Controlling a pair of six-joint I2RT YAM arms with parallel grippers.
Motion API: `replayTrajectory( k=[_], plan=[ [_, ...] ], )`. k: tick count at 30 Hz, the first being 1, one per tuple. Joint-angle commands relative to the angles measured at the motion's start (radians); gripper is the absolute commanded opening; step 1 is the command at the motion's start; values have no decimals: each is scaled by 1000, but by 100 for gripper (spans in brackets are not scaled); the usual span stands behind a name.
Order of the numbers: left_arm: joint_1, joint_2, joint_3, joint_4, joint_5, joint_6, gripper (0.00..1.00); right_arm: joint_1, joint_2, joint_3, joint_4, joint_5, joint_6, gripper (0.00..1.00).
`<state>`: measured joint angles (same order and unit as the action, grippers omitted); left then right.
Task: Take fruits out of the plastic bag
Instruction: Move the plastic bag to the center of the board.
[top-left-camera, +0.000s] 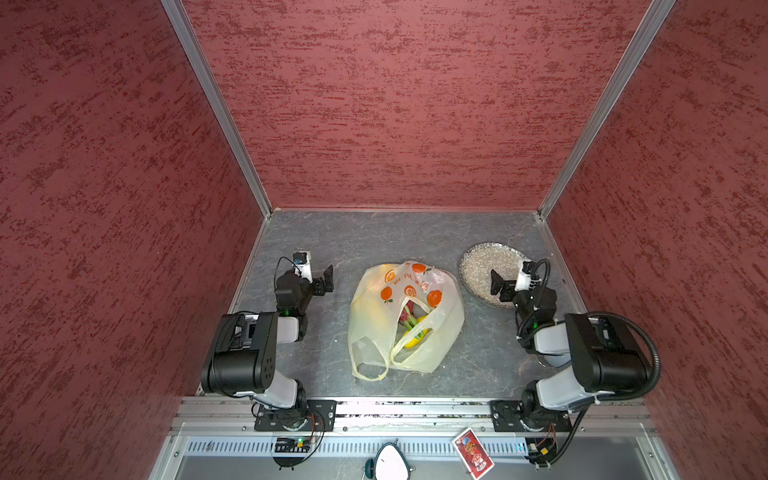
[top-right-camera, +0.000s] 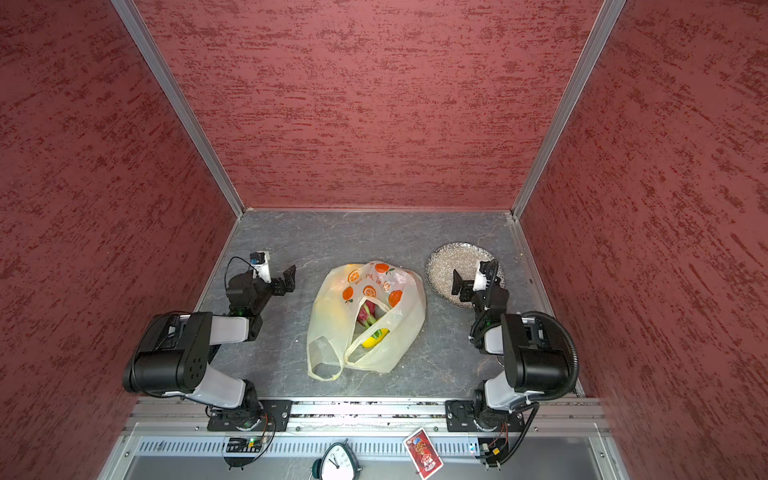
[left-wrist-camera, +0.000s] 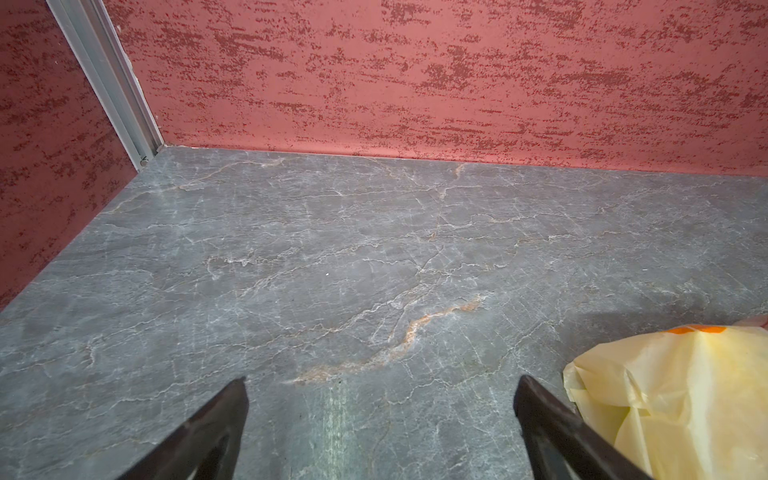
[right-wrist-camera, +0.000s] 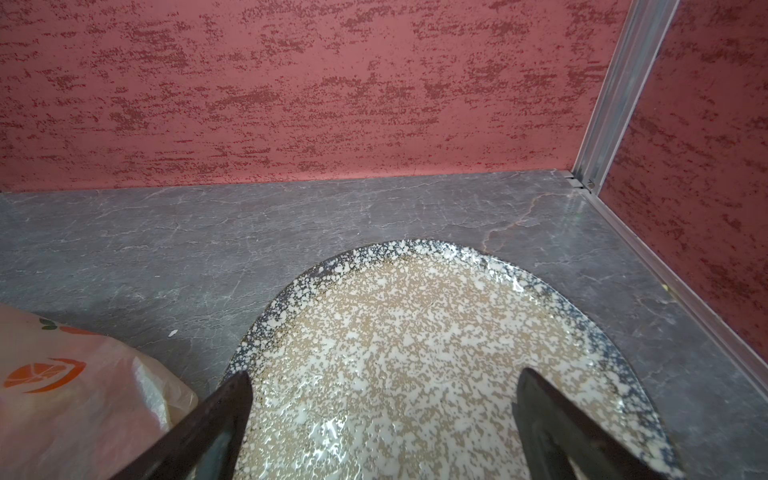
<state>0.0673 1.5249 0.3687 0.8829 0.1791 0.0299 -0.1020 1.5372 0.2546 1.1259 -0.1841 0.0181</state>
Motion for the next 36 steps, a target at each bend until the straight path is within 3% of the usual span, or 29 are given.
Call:
replayTrajectory(
  k=[1, 13, 15, 17, 19, 21, 23, 26, 28, 30, 31, 33, 36],
  plan=[
    [-2, 9, 13, 7, -6, -11, 99, -5, 7, 14, 45, -18, -15, 99],
    [6, 9, 13, 7, 4, -21, 99, -5, 7, 22, 35, -17, -15, 99],
    [5, 8, 13, 13, -1, -21, 99, -2, 1, 41, -8, 94, 15, 99],
    [-6, -63, 52, -138, -83, -37, 99, 50, -64, 86, -133, 224, 3, 99],
    [-26, -172, 185, -491, -238, -108, 99, 109, -186, 233, -492, 362, 15, 99],
    [-31, -216, 330, -791, -351, -264, 99, 128, -235, 398, -785, 412, 127, 99],
    [-55, -263, 439, -990, -303, -328, 99, 127, -266, 522, -1006, 376, 312, 99],
    [-251, -399, 461, -1084, -315, -289, 99, 126, -295, 603, -1150, 123, 474, 99],
    [-455, -501, 448, -1134, -427, -233, 99, 125, -307, 601, -1222, 14, 579, 99],
    [-674, -593, 434, -1219, -584, -217, 99, 125, -324, 520, -1119, -200, 608, 99],
    [-756, -623, 425, -1254, -651, -228, 99, 130, -333, 482, -1082, -247, 647, 99],
    [-881, -670, 412, -1357, -705, -287, 99, 170, -362, 413, -1066, -260, 710, 99],
    [-919, -689, 396, -1500, -661, -414, 99, 314, -437, 341, -1120, -157, 682, 99]
  ],
)
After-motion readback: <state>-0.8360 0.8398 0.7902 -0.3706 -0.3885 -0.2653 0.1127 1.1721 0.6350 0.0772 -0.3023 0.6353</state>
